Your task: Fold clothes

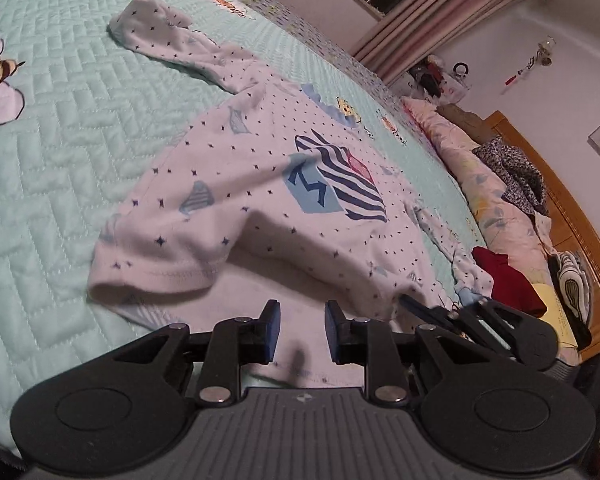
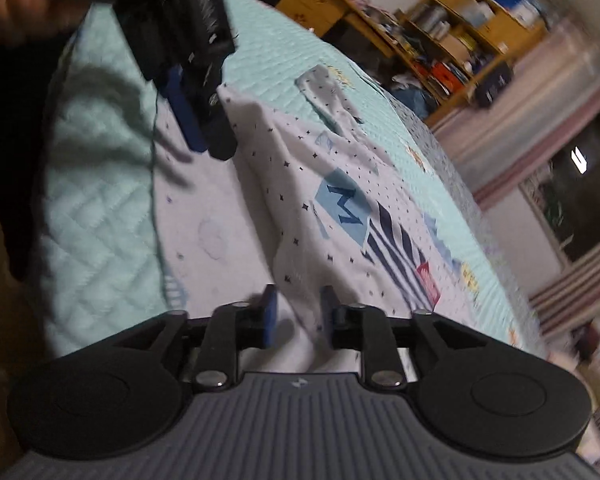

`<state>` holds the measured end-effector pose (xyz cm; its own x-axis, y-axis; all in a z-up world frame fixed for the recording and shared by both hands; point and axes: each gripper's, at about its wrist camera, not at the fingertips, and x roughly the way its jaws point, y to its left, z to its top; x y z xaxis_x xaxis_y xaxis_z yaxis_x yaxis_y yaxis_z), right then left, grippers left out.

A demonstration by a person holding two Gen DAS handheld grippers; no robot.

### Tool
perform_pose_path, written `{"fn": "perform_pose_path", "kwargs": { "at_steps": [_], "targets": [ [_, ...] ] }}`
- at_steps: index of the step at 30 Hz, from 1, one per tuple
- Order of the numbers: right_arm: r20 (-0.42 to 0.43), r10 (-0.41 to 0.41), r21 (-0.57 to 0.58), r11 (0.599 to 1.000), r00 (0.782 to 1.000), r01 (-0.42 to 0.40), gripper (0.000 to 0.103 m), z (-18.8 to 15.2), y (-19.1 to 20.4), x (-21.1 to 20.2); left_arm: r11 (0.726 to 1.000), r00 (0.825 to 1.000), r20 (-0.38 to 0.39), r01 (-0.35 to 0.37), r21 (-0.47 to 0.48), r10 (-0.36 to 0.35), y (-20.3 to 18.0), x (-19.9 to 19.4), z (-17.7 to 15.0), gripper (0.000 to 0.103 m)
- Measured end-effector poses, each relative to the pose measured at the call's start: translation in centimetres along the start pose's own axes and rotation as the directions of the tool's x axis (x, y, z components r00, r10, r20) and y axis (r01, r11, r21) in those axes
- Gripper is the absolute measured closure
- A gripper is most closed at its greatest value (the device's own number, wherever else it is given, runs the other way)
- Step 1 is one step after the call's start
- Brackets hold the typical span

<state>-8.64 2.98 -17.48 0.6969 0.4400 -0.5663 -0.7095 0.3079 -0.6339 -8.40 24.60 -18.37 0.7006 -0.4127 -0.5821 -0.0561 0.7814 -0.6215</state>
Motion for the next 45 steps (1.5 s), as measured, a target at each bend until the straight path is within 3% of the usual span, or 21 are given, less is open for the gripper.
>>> {"fn": "perform_pose_path", "kwargs": {
  "at_steps": [2, 6, 7, 10, 12, 15, 17, 20, 26, 33, 39, 45],
  "targets": [
    [0.002, 0.029, -0.039, 0.999, 1.000, -0.028, 0.070, 0.1, 0.0, 0.6, 1.000, 1.000, -0.005, 0.007, -0.001, -0.007, 0.4, 0.0, 0.1, 0.071],
    [0.013, 0.083, -0.060, 0.995, 0.996, -0.082, 0.064, 0.3, -1.0, 1.2, 0.999, 1.000, 0.015, 0.020, -0.025, -0.019, 0.8, 0.3, 1.0, 0.070],
    [0.017, 0.082, -0.059, 0.995, 0.996, -0.081, 0.057, 0.4, -1.1, 1.3, 0.999, 0.999, 0.024, 0.022, -0.033, -0.021, 0.9, 0.4, 1.3, 0.067],
    [0.019, 0.106, 0.002, 0.994, 0.994, -0.106, 0.057, 0.6, -2.1, 1.8, 0.999, 0.999, 0.029, 0.024, -0.048, -0.022, 1.2, 0.4, 1.4, 0.065],
    [0.025, 0.126, 0.074, 0.989, 0.992, -0.128, 0.062, 0.7, -2.8, 2.0, 0.998, 0.999, 0.026, 0.027, -0.057, -0.025, 1.4, 0.4, 1.4, 0.063],
    [0.036, 0.143, 0.197, 0.969, 0.989, -0.147, 0.090, 0.5, -3.3, 1.9, 0.997, 0.999, 0.010, 0.053, -0.062, -0.052, 1.3, 0.5, 0.8, 0.060],
    [0.053, 0.127, 0.262, 0.955, 0.990, -0.137, 0.092, 0.4, -3.7, 1.5, 0.995, 0.997, -0.005, 0.077, -0.062, -0.077, 1.2, 0.7, 0.2, 0.059],
    [0.114, 0.143, 0.417, 0.891, 0.983, -0.178, 0.097, 0.1, -5.4, 0.9, 0.991, 0.994, -0.005, 0.108, -0.077, -0.109, 1.0, 1.1, -0.4, 0.058],
    [0.234, 0.161, 0.663, 0.695, 0.959, -0.278, 0.098, -1.0, -9.1, 0.3, 0.977, 0.988, 0.021, 0.157, -0.142, -0.155, 1.2, 2.0, -1.3, 0.052],
    [0.329, 0.172, 0.768, 0.524, 0.928, -0.369, 0.098, -2.2, -10.1, -0.7, 0.936, 0.971, 0.099, 0.236, -0.261, -0.217, 3.0, 2.4, -1.7, 0.046],
    [0.311, 0.179, 0.813, 0.459, 0.933, -0.359, 0.098, -3.3, -9.5, -0.7, 0.922, 0.964, 0.139, 0.258, -0.290, -0.226, 3.5, 2.8, -1.4, 0.047],
    [0.290, 0.181, 0.839, 0.424, 0.940, -0.341, 0.098, -4.0, -9.4, -0.3, 0.909, 0.963, 0.177, 0.253, -0.332, -0.203, 4.3, 2.5, -1.3, 0.063]
  ]
}}
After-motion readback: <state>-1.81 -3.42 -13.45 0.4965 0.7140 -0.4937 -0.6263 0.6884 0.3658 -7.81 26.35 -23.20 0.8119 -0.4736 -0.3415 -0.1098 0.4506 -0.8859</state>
